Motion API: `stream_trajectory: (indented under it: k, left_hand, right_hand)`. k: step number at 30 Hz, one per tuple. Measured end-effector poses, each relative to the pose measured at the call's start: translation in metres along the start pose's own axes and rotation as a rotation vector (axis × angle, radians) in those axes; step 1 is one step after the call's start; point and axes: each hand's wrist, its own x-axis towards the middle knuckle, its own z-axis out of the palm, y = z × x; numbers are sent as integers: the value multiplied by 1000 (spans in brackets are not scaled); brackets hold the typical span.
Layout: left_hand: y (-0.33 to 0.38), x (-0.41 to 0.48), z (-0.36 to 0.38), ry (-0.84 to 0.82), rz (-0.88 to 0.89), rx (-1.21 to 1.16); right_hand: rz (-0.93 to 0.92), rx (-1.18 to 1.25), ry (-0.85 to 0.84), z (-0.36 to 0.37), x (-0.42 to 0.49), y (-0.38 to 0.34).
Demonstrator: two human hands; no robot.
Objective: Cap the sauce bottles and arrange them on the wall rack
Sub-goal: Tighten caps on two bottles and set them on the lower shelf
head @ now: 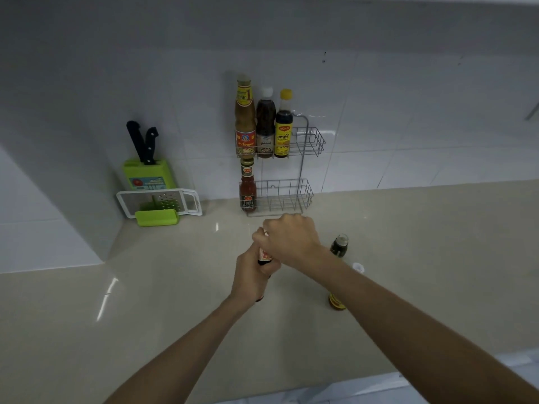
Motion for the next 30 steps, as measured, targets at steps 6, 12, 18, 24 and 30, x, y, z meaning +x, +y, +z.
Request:
stream_trajectory:
  k: [6,12,18,24,30]
  left_hand:
    - [-1,4,-6,-173,-36,60]
    - [-22,16,-14,-287,-113,145]
    - [-17,34,30,105,-25,210]
    - [-24,77,49,93,-109,78]
    - [-32,138,21,21,-242,292]
  right_hand:
    - [83,69,-144,-8,12,13]
    - [-91,308,-56,-13,19,52]
    - [217,860,-44,40,16,71]
    - [194,900,9,66,51,105]
    - [322,1002,221,95,112,129]
